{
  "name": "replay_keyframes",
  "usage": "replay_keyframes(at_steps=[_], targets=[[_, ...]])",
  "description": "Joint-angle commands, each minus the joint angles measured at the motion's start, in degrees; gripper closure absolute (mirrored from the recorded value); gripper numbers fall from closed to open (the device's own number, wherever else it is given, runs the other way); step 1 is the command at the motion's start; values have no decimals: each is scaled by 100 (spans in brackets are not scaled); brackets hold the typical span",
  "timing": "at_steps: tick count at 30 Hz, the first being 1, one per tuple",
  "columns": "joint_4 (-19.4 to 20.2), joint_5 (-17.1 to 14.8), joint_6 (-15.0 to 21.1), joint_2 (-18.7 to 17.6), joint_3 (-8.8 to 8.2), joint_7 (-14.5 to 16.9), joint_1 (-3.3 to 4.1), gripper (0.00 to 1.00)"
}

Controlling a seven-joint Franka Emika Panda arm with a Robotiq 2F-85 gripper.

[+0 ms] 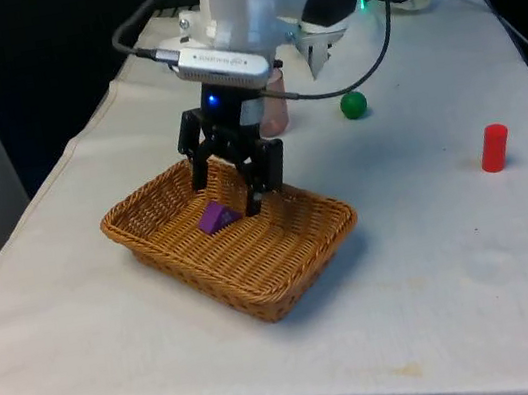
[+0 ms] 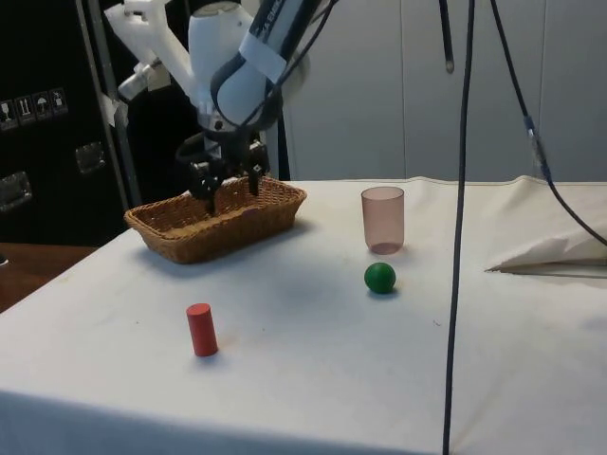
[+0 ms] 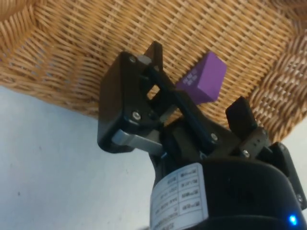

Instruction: Pick up the triangular block and place it into the basket.

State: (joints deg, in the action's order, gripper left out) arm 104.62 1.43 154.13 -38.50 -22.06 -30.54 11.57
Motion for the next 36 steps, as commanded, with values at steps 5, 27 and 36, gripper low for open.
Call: replay_keyframes(at_steps=[5, 27, 36], targets=[[126, 52, -132, 264, -57, 17, 46, 0], [590, 441, -900, 1060, -86, 115, 97, 0], [911, 630, -1192, 1467, -63, 155, 115, 0]])
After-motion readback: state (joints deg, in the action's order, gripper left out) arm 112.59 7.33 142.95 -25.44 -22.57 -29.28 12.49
